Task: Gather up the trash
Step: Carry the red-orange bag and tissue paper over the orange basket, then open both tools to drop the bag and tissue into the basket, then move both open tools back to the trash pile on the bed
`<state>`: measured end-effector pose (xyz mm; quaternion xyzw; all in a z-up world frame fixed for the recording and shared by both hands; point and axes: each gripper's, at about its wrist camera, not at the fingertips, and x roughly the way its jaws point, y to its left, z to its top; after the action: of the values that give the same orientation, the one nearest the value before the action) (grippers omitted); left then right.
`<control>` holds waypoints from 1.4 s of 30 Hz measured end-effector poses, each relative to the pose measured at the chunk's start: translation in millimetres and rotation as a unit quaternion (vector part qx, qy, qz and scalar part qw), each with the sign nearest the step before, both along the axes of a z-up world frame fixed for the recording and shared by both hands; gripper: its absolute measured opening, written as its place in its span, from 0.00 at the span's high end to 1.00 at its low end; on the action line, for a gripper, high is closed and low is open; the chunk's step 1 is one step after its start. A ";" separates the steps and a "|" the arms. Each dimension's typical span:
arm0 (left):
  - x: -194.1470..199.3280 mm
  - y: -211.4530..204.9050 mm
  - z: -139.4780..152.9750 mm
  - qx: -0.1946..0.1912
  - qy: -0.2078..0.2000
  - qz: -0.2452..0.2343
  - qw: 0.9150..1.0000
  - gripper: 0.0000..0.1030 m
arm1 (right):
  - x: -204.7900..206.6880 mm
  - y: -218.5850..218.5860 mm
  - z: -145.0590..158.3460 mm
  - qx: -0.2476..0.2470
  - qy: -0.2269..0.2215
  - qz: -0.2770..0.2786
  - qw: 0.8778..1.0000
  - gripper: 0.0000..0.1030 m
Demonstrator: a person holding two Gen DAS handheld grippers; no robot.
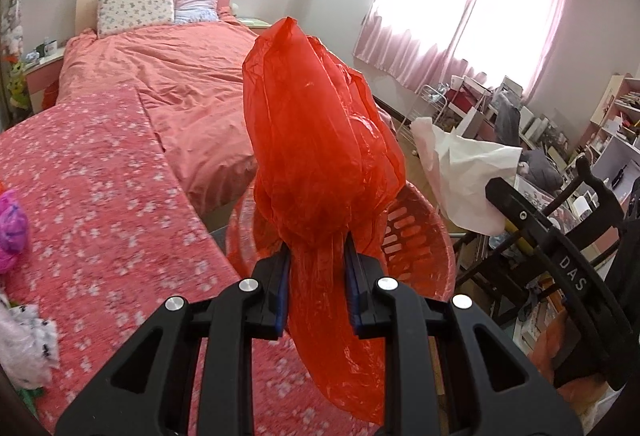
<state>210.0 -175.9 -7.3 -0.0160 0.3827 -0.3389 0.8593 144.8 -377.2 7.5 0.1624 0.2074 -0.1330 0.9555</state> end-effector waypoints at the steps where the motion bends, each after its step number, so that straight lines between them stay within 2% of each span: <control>1: 1.6 -5.0 -2.0 0.000 0.003 -0.004 1.000 0.78 | 0.6 -2.2 -0.9 0.002 -0.001 0.000 1.000 0.97; 5: 6.6 -18.8 -8.6 0.006 0.009 -0.012 1.000 0.75 | 9.7 -6.2 -7.1 0.012 0.000 -0.002 1.000 0.97; 6: 8.0 -21.8 -11.1 0.010 0.009 -0.011 1.000 0.75 | 13.6 -8.5 -10.5 0.016 0.003 -0.003 1.000 0.94; 9: 11.4 -24.9 -18.2 0.017 0.018 -0.008 1.000 0.64 | 20.2 -15.6 -16.9 0.026 0.006 -0.006 1.000 0.92; 10: 12.7 -24.8 -20.5 0.019 0.022 -0.006 1.000 0.61 | 22.7 -17.2 -19.6 0.029 0.010 -0.005 1.000 0.90; 12: 14.0 -21.4 -25.0 0.025 0.027 -0.001 0.999 0.56 | 24.1 -19.1 -24.1 0.032 0.013 -0.006 0.999 0.74; 17: 12.8 -9.3 -29.0 0.042 0.030 0.022 0.998 0.52 | 21.7 -22.8 -31.2 0.031 0.023 -0.017 0.999 0.64; 21: 7.0 9.8 -23.9 0.055 0.015 0.043 0.997 0.49 | 19.3 -16.4 -33.9 0.009 0.035 -0.022 0.999 0.57; 27: 3.0 57.9 -6.6 0.061 -0.013 0.090 0.994 0.48 | 18.3 -0.9 -31.7 -0.003 0.045 -0.005 0.999 0.55; 34: -5.8 125.3 18.2 0.054 -0.037 0.157 0.986 0.44 | 24.0 45.9 -25.6 -0.012 0.056 0.047 0.997 0.55; 38: -10.9 177.6 28.1 0.050 -0.041 0.208 0.976 0.44 | 27.0 90.2 -23.5 -0.017 0.059 0.098 0.993 0.55; 42: -18.3 226.0 33.1 0.053 -0.049 0.255 0.964 0.44 | 32.6 147.1 -21.3 -0.024 0.064 0.165 0.984 0.55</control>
<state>191.8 50.2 25.9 -0.0511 0.3404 -0.0878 0.9348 177.4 -230.1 -13.8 0.0941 0.2883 0.0112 0.9528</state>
